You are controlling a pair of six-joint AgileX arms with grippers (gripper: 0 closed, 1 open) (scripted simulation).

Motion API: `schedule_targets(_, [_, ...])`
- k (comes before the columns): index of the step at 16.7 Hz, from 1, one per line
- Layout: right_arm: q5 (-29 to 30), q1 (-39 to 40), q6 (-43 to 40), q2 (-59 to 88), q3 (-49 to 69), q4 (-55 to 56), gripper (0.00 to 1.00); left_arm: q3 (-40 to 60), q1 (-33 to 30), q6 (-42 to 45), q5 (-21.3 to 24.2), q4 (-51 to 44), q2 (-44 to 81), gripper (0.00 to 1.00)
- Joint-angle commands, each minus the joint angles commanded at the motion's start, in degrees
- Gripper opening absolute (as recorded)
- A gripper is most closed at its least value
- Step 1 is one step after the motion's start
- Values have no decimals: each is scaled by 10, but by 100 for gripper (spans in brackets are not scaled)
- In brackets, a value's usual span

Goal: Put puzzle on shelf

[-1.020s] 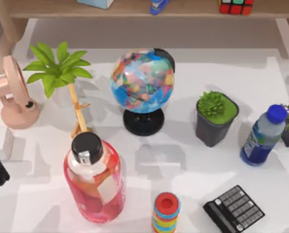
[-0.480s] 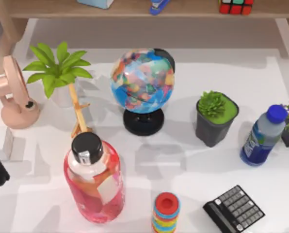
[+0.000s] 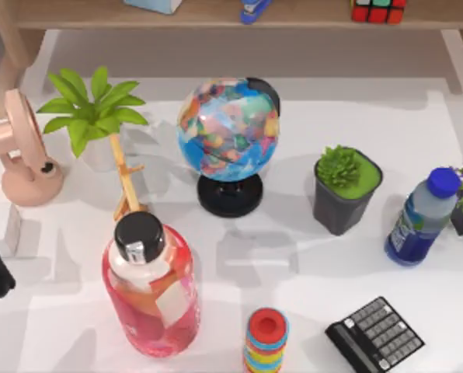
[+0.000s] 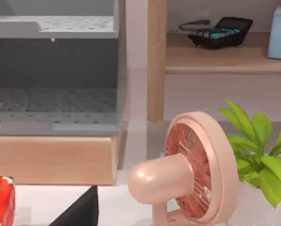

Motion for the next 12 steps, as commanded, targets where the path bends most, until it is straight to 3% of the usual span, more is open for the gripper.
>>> schedule_targets(12, [34,34,-1,14,45,-32,100,0,0,0,0,0,0,100])
